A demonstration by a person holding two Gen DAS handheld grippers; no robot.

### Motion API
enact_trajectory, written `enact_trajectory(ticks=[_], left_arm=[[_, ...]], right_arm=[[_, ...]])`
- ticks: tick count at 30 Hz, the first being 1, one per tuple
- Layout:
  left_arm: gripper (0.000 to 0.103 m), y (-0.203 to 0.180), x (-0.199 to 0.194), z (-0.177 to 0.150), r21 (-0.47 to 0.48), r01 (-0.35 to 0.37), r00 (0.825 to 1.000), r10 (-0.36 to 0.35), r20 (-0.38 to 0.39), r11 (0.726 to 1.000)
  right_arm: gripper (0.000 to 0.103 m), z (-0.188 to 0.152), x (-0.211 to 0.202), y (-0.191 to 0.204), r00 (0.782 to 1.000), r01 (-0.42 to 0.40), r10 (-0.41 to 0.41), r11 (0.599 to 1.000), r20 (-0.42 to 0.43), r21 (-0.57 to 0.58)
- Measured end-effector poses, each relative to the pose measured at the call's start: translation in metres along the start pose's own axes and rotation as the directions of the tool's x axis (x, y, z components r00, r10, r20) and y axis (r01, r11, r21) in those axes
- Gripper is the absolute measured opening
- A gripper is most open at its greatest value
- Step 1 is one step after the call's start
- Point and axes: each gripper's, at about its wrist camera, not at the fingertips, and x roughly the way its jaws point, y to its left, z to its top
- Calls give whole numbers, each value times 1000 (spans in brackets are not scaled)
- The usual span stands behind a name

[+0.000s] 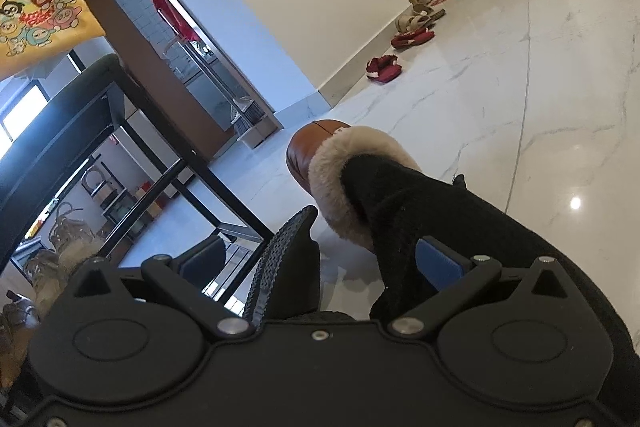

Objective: Organize scattered shoes
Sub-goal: 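Lift the black slipper with the left gripper and carry it toward the rack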

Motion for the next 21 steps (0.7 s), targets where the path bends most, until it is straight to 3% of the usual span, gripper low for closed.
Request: enact_trajectory(ticks=[2,4,8,12,15,19,21], left_arm=[[41,5,-14,-11,-90,-17,999,20,29,996],[38,8,-29,-20,-114,-41,997,48,65,993],[38,22,-73,-32,-146,-145,972,168,165,979],[38,45,-117,-43,-209,-236,921,287,264,949],[38,75,-155,-63,-333,-290,861,397,318,897],[38,112,-170,-96,-418,-386,809,520,274,822],[41,122,-171,-106,-435,-406,793,546,269,804]], right_arm=[[103,0,0,0,1000,-2,2,1000,-5,-1],[103,-1,0,1,1000,-2,2,1000,-3,-3],[103,-2,-1,0,1000,4,-4,1000,-1,-6],[103,-4,-2,2,1000,16,-16,1000,-4,-18],[103,-6,-2,4,1000,24,-25,999,-6,-26],[103,-8,-3,6,999,38,-38,999,-11,-36],[103,-8,-3,6,999,40,-41,999,-19,-36]])
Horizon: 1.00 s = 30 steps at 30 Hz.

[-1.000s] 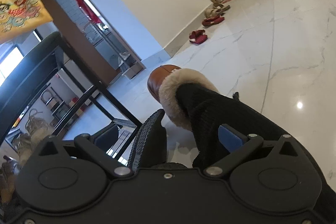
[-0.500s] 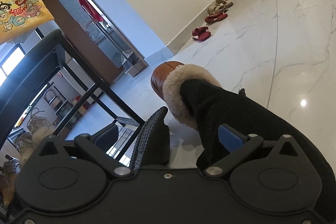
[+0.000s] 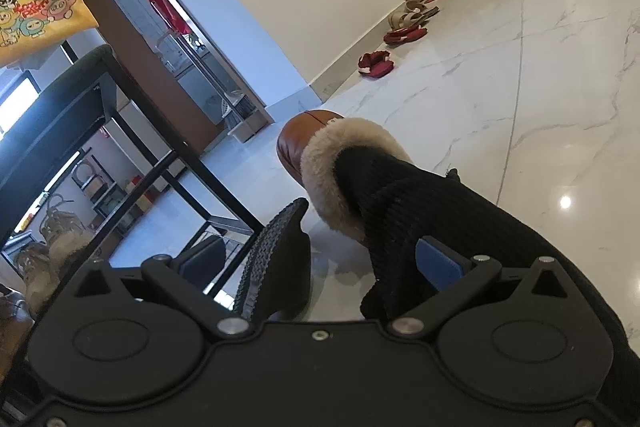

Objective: Organize scattered shoes

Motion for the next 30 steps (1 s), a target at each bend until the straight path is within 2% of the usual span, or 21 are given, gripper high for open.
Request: enact_trajectory(ticks=[2,3,5,8,9,12,16,19,24,28,30], left_arm=[[50,7,1,-1,-3,-21,1000,21,6,1000],[58,9,1,1,0,-28,1000,28,7,1000],[68,8,-1,6,26,-19,999,18,38,999],[93,-5,-4,11,150,-37,996,24,88,988],[96,-7,-7,10,178,-44,995,27,97,983],[99,-13,-17,14,276,-50,991,14,132,960],[102,-7,-28,24,239,-16,990,-18,139,971],[102,1,-32,31,234,-21,991,-11,132,972],[102,13,-44,39,193,-32,993,10,114,981],[102,24,-54,51,146,-40,994,24,109,988],[102,26,-62,57,158,-41,992,21,121,987]], right_arm=[[103,-1,0,0,1000,2,-2,1000,-8,0],[103,-1,0,0,1000,3,-3,1000,-12,0],[103,-1,0,0,1000,6,-6,1000,-21,0],[103,-2,-1,0,999,9,-9,1000,-33,1],[103,-3,-1,0,999,10,-10,1000,-37,1],[103,-4,-1,0,999,14,-14,1000,-50,1],[103,-4,2,0,998,19,-20,1000,-55,-13],[103,-6,3,4,998,18,-20,999,-66,-29],[103,-15,4,16,993,-43,32,994,-109,-96],[103,-28,1,34,980,-126,97,978,-175,-167],[103,-34,-1,43,970,-169,126,965,-209,-199]])
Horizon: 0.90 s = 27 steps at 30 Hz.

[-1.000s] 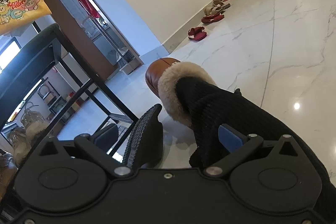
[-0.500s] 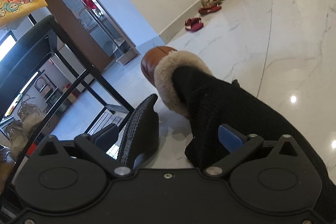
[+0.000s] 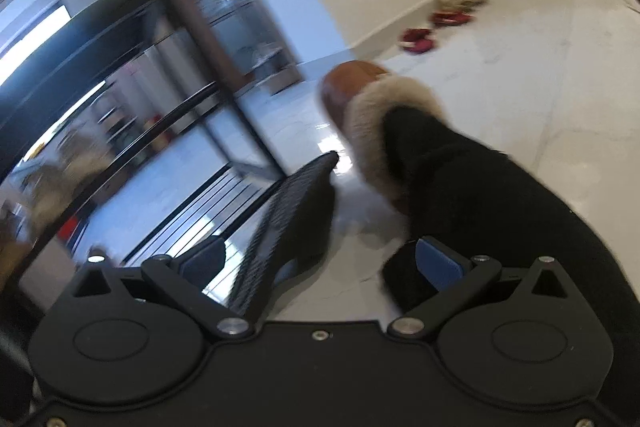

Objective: Organize scattered shoes

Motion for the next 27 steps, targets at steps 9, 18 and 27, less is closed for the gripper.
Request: enact_trajectory(ticks=[9,18,27], left_arm=[[102,12,-38,27,72,-46,992,54,-111,996],[102,51,-10,-1,-58,-162,962,144,-232,985],[102,63,1,-3,-111,-207,950,173,-260,972]], right_arm=[[103,-57,28,84,819,-414,391,909,-421,40],[103,-115,58,131,671,-487,406,872,-620,43],[103,-141,72,152,644,-509,381,861,-663,-1]])
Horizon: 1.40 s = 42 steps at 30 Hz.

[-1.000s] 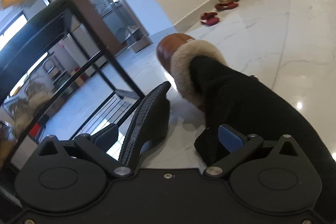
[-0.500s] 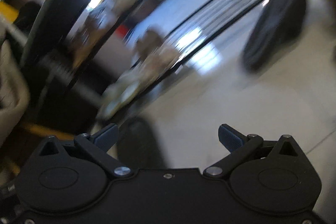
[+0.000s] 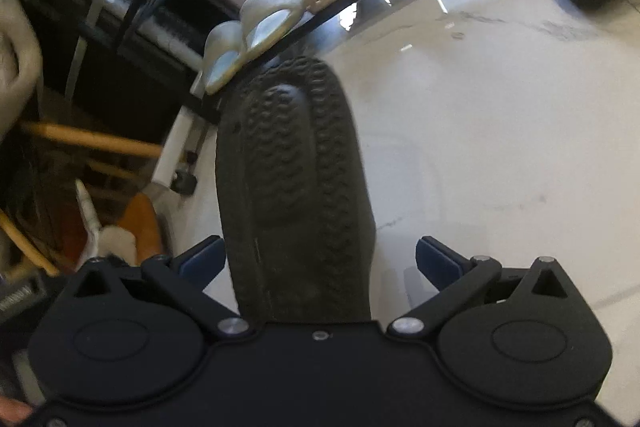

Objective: Organize scattered shoes

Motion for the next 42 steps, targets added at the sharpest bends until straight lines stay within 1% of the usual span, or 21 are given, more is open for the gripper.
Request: enact_trajectory(ticks=[5,8,9,10,11,15,16,17,20,23,25,27,28,29,31,33,34,36,37,41,42], left_arm=[[102,-4,1,1,14,21,1000,-21,1,1000],[102,-4,3,2,0,20,1000,-20,-8,1000],[102,-3,4,2,-7,18,1000,-18,-11,1000],[102,-1,4,2,-21,14,1000,-14,-15,1000],[102,0,5,2,-27,12,1000,-13,-16,1000],[102,-1,5,1,-31,4,1000,-4,-17,1000],[102,-1,5,1,-29,2,1000,-3,-18,1000],[102,-1,4,1,-30,3,1000,-3,-17,1000],[102,-2,2,2,-32,4,1000,-4,-8,999],[102,-1,1,2,-37,3,1000,-3,-3,999],[102,-1,0,2,-41,5,1000,-5,-3,999],[102,-1,-1,1,-44,10,1000,-10,-5,999],[102,-1,-1,1,-45,12,1000,-12,-9,999],[102,-1,0,0,-46,12,1000,-13,-12,999],[102,-1,0,0,-52,15,1000,-16,-19,999],[102,0,0,-1,-59,18,999,-20,-26,998],[102,0,0,-1,-62,17,999,-19,-28,998],[102,1,0,-1,-67,14,999,-16,-28,998],[102,2,0,-1,-72,12,1000,-14,-28,997],[102,7,0,-1,-90,1,999,-4,-33,996],[102,8,0,-1,-99,0,999,-3,-35,995]], right_arm=[[103,-2,19,6,1000,5,-6,1000,-31,-28],[103,-4,31,10,999,7,-9,999,-49,-45],[101,-4,35,11,998,8,-11,999,-56,-50],[88,-5,39,12,998,8,-12,998,-62,-56],[82,-5,42,14,998,9,-13,998,-68,-61],[79,-6,54,16,996,12,-19,996,-84,-84],[79,-19,56,15,997,18,-25,995,-75,-96],[79,-22,52,16,998,24,-31,995,-61,-101],[78,-17,43,19,999,54,-55,993,1,-100],[78,-9,23,25,988,148,-138,976,73,-158],[78,-2,11,31,955,288,-259,922,143,-260],[78,5,-1,37,902,427,-368,834,225,-349],[78,6,0,38,863,504,-432,771,261,-389],[78,7,1,38,817,576,-493,698,298,-425],[79,9,4,40,709,700,-595,528,380,-481],[79,5,21,43,682,713,-629,461,373,-528],[77,2,30,44,671,715,-644,430,367,-551],[78,-6,42,50,701,676,-638,450,319,-584],[83,-11,49,53,716,654,-633,462,293,-599],[87,-7,46,55,779,596,-592,601,204,-532],[92,-6,45,55,794,580,-579,634,183,-512]])
